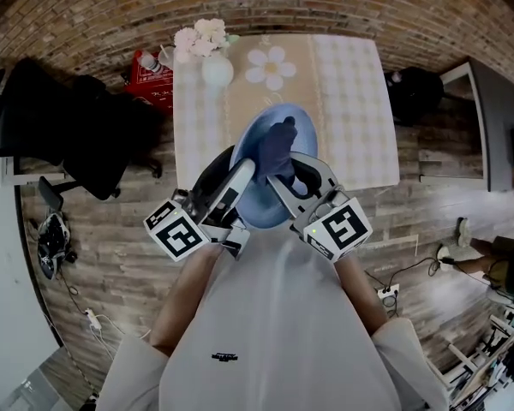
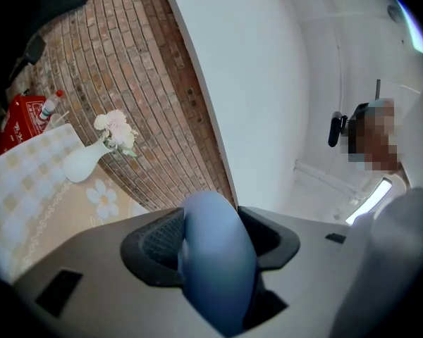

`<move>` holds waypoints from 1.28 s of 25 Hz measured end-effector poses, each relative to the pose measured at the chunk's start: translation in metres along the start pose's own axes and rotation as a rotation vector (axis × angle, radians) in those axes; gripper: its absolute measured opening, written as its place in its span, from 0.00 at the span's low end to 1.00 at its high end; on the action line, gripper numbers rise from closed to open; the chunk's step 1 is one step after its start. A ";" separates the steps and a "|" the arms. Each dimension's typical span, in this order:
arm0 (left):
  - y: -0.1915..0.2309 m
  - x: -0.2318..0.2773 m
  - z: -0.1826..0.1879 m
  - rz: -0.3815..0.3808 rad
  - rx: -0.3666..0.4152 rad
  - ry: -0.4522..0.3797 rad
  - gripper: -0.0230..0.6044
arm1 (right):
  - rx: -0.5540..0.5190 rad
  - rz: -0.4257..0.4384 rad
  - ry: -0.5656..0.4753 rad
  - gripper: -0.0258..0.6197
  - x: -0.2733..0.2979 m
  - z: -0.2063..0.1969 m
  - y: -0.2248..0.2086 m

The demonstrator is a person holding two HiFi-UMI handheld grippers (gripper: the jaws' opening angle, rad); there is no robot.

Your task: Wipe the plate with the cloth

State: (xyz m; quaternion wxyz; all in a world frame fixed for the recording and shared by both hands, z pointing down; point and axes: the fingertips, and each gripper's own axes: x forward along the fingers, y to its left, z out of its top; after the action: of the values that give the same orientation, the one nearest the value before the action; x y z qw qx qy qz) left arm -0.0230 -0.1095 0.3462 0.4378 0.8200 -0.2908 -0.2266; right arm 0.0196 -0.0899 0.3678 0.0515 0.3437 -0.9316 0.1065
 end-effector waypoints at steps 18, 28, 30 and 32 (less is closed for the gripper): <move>-0.030 0.005 -0.017 -0.020 0.159 0.066 0.43 | -0.028 -0.009 -0.061 0.22 0.009 0.013 -0.020; -0.045 0.014 -0.011 -0.038 0.221 0.040 0.43 | 0.026 -0.083 -0.068 0.22 0.004 0.008 -0.066; -0.049 0.016 -0.007 -0.046 0.228 0.030 0.43 | 0.036 -0.094 -0.070 0.22 0.002 0.007 -0.076; -0.052 0.018 -0.004 -0.053 0.236 0.020 0.43 | 0.050 -0.105 -0.069 0.22 0.001 0.004 -0.084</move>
State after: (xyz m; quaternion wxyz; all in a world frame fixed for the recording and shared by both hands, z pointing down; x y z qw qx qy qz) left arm 0.0072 -0.0962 0.3015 0.3351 0.8754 -0.2894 -0.1940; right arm 0.0740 -0.1535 0.3781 0.0163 0.3968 -0.9105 0.1147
